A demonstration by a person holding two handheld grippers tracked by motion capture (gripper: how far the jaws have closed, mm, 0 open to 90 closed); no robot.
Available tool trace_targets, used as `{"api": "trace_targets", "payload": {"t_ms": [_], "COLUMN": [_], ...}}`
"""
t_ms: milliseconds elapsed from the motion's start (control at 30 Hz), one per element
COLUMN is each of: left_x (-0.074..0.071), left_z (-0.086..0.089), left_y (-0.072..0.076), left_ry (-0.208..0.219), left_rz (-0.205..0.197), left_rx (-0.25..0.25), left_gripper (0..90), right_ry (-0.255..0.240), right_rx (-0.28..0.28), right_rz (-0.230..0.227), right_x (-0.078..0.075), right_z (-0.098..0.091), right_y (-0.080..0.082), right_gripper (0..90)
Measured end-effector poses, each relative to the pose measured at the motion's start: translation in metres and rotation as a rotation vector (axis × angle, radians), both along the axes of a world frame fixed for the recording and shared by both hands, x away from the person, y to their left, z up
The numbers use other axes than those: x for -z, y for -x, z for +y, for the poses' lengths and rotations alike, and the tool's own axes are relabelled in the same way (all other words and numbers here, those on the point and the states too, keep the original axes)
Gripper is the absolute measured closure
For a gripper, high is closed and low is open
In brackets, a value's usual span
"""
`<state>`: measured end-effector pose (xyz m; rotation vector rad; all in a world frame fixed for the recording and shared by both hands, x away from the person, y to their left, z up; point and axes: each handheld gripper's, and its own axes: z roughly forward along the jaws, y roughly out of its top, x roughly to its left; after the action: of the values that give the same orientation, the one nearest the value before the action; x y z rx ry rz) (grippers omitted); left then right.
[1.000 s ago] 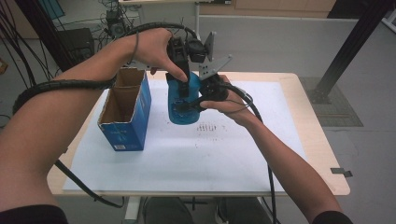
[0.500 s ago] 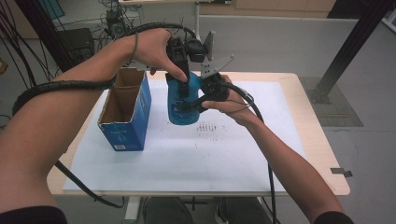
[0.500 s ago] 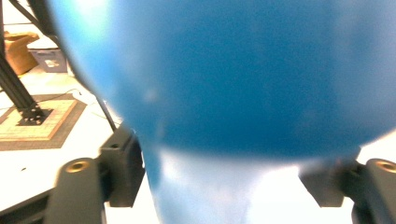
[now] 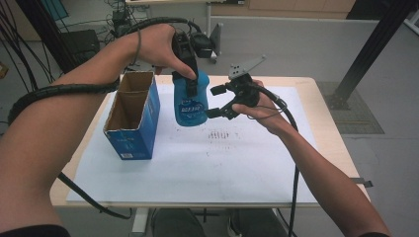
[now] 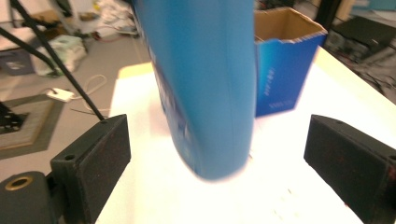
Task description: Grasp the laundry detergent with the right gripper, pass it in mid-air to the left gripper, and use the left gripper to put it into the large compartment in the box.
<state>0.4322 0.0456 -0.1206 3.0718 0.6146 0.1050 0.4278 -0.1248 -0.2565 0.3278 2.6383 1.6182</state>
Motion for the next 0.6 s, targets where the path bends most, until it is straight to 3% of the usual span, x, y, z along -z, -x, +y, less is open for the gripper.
{"api": "trace_targets", "payload": {"t_ms": [233, 367, 500, 533, 600], "left_x": [-0.016, -0.030, -0.044, -0.048, -0.052], "left_z": [0.015, 0.024, 0.039, 0.046, 0.052], "left_y": [-0.005, -0.009, -0.012, -0.014, -0.016], "left_ry": [0.011, 0.010, 0.015, 0.018, 0.022], "left_rz": [-0.003, -0.012, -0.051, -0.056, -0.063], "left_rx": [-0.136, -0.200, -0.281, -0.325, -0.368], "left_gripper": [37.2, 37.2, 37.2, 37.2, 37.1], "right_ry": [0.057, 0.103, 0.135, 0.148, 0.157], "right_rx": [0.080, 0.093, 0.115, 0.117, 0.134], "right_rz": [0.028, 0.058, 0.074, 0.077, 0.083], "right_x": [-0.007, -0.012, -0.018, -0.019, -0.021], "right_z": [-0.018, -0.027, -0.038, -0.040, -0.047], "right_y": [0.000, 0.000, 0.003, 0.003, 0.004], "right_gripper": [4.5, 5.6, 5.5, 5.4, 5.3]}}
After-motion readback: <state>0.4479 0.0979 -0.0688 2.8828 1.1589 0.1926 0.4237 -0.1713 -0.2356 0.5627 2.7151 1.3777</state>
